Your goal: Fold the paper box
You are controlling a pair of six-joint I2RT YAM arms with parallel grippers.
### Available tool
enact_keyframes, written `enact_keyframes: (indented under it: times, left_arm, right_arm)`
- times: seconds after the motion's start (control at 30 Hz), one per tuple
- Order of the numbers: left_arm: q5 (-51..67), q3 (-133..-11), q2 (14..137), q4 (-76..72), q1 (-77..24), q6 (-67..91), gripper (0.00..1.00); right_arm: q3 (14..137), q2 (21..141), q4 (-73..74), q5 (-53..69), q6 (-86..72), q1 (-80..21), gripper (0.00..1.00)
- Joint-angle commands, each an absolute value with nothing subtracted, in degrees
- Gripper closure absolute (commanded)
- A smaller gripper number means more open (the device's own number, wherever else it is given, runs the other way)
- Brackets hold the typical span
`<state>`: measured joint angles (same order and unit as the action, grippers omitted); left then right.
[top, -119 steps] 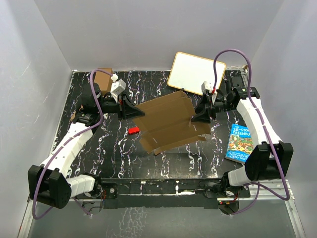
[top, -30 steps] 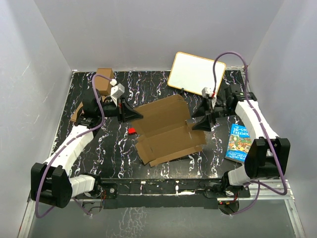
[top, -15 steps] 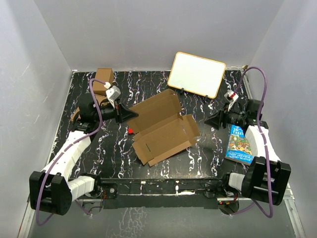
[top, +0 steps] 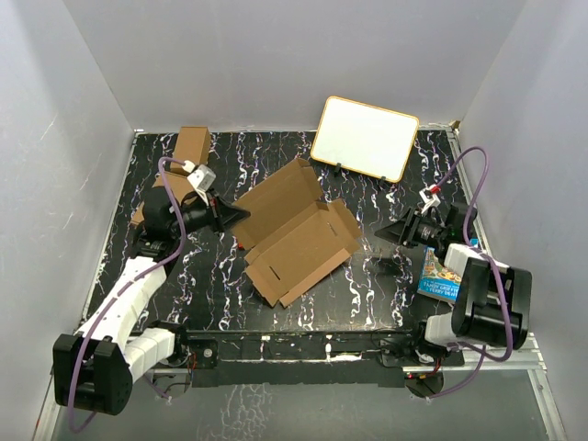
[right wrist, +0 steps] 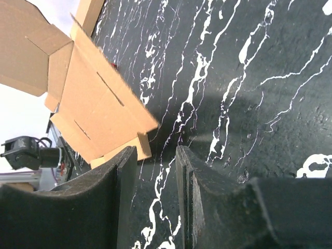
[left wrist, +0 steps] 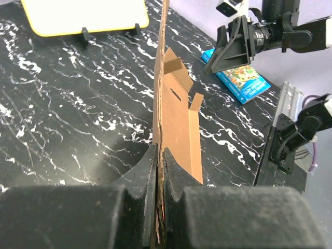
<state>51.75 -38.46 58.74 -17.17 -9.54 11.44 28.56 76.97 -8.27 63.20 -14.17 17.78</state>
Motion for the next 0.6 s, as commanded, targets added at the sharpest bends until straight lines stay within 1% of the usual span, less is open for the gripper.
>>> enact_keyframes:
  times: [0.0,0.1,0.23,0.43,0.57]
  left_arm:
    - [47.4,-35.4,55.4,-22.6,-9.2,16.4,1.00]
    - [47.2,-33.1,54.4,-28.6,-9.2,19.9,1.00]
    - [47.9,-31.3,54.0,-32.9,-9.2,22.3,1.00]
    - [47.4,-29.7,53.2,-36.5,-9.2,23.8,1.00]
    - [47.9,-29.1,53.7,-38.2,-9.2,25.1,1.00]
  right_arm:
    - [28.6,82.3,-17.1,67.5,-20.2,18.0,0.60]
    - [29.2,85.8,-17.8,69.4,-21.1,18.0,0.60]
    - [29.6,88.7,-19.6,69.2,-22.7,16.9,0.59]
    - [31.7,94.0,-20.4,68.7,-25.1,15.2,0.60]
    - [31.9,95.1,-22.6,69.0,-27.4,14.5,0.60]
